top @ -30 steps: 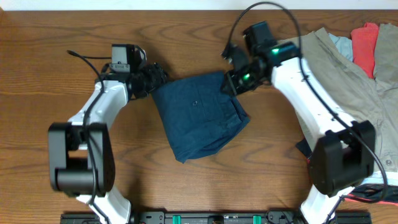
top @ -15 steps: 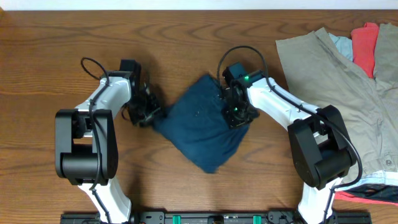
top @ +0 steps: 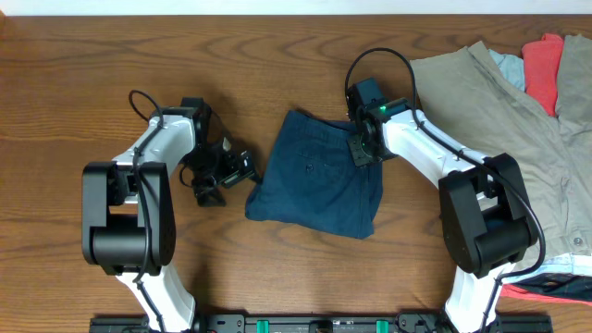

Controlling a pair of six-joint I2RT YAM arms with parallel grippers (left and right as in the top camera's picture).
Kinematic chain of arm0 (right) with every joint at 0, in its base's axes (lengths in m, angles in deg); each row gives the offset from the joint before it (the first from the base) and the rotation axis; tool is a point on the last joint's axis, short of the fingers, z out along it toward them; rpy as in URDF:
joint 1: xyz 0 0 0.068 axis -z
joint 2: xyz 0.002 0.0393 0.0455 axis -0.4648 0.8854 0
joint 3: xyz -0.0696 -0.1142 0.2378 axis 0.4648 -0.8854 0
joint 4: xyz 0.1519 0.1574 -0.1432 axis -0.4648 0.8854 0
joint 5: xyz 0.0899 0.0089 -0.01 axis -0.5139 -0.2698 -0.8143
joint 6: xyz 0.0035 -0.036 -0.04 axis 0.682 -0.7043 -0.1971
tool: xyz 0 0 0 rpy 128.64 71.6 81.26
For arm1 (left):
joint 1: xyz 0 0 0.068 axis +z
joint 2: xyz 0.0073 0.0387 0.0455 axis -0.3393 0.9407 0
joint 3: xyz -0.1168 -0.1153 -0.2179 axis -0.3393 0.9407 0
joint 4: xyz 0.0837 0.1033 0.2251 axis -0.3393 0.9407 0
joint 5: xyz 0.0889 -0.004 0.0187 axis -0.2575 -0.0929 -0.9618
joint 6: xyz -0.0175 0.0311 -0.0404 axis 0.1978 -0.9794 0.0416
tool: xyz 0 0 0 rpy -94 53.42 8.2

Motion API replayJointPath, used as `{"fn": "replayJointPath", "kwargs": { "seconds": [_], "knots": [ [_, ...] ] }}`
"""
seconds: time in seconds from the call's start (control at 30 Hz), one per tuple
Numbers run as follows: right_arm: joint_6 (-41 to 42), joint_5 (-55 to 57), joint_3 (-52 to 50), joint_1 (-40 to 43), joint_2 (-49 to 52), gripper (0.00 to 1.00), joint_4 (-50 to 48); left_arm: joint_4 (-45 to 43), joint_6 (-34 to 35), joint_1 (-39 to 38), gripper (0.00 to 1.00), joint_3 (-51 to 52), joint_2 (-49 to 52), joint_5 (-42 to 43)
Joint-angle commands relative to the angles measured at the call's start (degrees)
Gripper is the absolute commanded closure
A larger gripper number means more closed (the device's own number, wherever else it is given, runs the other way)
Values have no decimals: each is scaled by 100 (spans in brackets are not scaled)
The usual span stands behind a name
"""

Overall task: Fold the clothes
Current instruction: 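Grasp the folded shorts' left edge with the left gripper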

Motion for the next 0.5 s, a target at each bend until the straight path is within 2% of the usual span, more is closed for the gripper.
{"fn": "replayJointPath", "kwargs": {
  "seconds": [0.0, 0.13, 0.47],
  "knots": [
    [66, 70, 98, 11, 37, 49, 9, -275, -754, 22, 2, -133, -251, 929],
    [66, 70, 98, 11, 37, 48, 31, -675, -938, 22, 2, -133, -382, 1512],
    [66, 70, 98, 15, 37, 47, 72, -988, -1434, -81, 2, -55, -387, 1543]
  ]
}}
